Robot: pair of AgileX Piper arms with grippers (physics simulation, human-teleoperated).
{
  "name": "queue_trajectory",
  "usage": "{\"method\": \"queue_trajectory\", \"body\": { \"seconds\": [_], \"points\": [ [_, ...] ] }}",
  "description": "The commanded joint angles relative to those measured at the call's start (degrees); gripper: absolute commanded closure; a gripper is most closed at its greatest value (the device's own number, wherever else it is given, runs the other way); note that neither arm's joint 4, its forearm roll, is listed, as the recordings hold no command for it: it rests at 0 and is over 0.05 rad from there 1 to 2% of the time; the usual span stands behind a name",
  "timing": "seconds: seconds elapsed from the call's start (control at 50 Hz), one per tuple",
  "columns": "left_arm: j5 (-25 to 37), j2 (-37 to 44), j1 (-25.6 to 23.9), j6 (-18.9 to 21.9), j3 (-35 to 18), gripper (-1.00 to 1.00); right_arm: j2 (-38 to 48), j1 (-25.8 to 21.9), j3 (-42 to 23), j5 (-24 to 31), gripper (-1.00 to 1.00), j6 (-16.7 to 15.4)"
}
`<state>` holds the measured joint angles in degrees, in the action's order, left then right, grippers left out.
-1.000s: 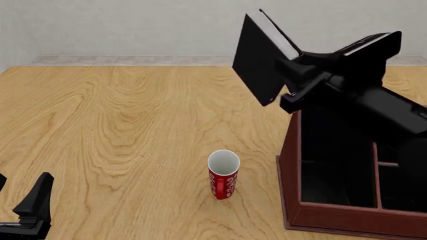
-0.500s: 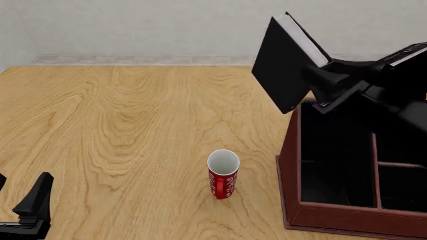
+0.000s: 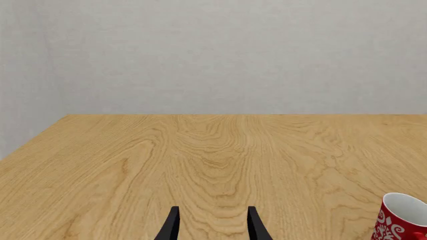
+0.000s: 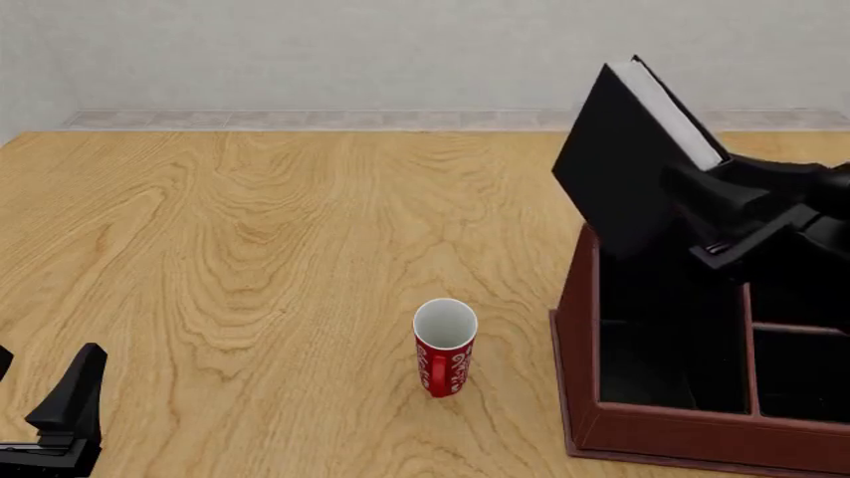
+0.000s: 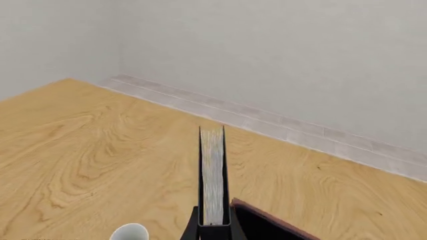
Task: Pick up the book and place it in the left compartment of the caddy.
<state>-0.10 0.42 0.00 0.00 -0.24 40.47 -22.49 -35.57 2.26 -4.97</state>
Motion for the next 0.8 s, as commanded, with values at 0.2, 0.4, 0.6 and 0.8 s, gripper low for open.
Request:
{"method": "queue_trajectory", "body": {
  "seconds": [0.2, 0.4, 0.6, 0.8],
  "points": [
    [0.0, 0.0, 0.0, 0.0, 0.0, -1.0, -6.5, 5.3, 3.0, 4.5, 1.0, 1.3],
    [0.0, 0.0, 0.0, 0.0, 0.0, -1.0, -8.4, 7.3, 3.5, 6.5, 1.0, 1.2],
    [0.0, 0.0, 0.0, 0.0, 0.0, -1.0, -10.7, 9.7, 4.1, 8.5, 1.0, 0.5],
    [0.0, 0.0, 0.0, 0.0, 0.0, -1.0, -11.6, 10.8, 5.6, 9.4, 1.0, 0.9]
  ]
}}
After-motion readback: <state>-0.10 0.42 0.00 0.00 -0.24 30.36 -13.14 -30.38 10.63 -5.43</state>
